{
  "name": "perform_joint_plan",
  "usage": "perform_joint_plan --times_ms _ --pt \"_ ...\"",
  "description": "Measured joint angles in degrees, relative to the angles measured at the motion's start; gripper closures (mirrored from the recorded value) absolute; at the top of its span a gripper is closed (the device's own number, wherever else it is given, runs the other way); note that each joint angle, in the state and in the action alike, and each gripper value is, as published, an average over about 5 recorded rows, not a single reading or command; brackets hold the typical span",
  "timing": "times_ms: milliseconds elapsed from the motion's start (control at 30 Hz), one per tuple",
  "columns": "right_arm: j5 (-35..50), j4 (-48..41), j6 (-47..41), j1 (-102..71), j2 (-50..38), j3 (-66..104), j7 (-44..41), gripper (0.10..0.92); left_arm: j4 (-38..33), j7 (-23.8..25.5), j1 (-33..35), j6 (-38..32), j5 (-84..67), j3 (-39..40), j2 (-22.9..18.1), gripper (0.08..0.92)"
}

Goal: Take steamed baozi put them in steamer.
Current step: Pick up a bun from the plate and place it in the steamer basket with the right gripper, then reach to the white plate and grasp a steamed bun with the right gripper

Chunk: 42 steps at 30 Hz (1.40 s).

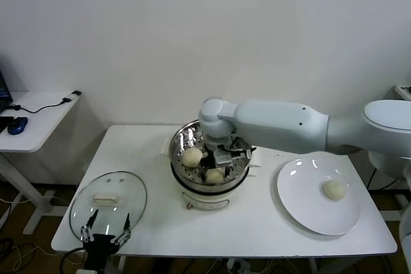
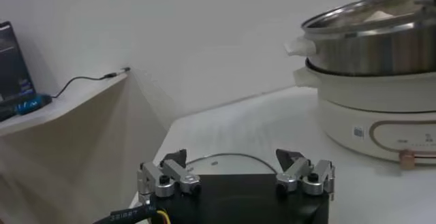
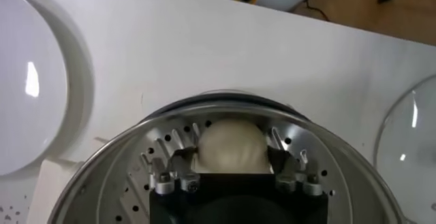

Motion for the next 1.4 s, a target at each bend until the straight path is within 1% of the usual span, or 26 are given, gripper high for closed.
perform_joint_plan --times_ms 67,300,467,567,667,833,967,1200,1400 --pt "-0.08 0.03 0.17 0.34 -0.43 0.42 -0.04 0.207 0.00 0.00 0.04 -0.02 -0.03 -0.03 0.06 0.177" --pt "0.51 -0.67 0.18 2.58 -2.78 2.01 0.22 0.203 -0.33 0.00 -0.10 0.05 -0.04 0.20 0.18 0.177" --pt "3.67 -3.24 -2.79 5.52 -5.74 2.20 1.50 0.203 -0.87 0.01 -0.10 0.08 -0.04 0.39 0.17 0.177" --pt "7.78 -5.47 -6.95 8.02 -8.04 0.85 2.42 0.203 -1.11 0.02 0.17 -0.08 -0.07 0.41 0.13 0.177" --pt "13.64 -6.94 -12.80 10.75 -10.89 -1.93 3.15 0.203 -1.22 0.03 0.49 -0.37 -0.18 0.32 0.05 0.177" --pt "22.84 -7.77 -23.76 13.31 -17.10 -5.95 4.24 0.203 -1.52 0.03 0.94 -0.67 -0.46 0.07 0.03 0.177" --pt "27.44 -7.94 -31.27 12.74 -22.99 -7.15 5.12 0.203 -1.88 0.06 1.21 -0.56 -0.39 0.20 -0.01 0.177" --pt "29.92 -9.40 -38.95 7.75 -32.51 -7.16 5.80 0.203 -3.16 0.39 1.41 0.62 -0.49 0.89 -0.31 0.177" --pt "26.68 -11.53 -40.92 0.66 -37.95 -3.23 5.18 0.203 -3.51 0.34 1.34 1.33 -0.44 1.23 -0.36 0.177"
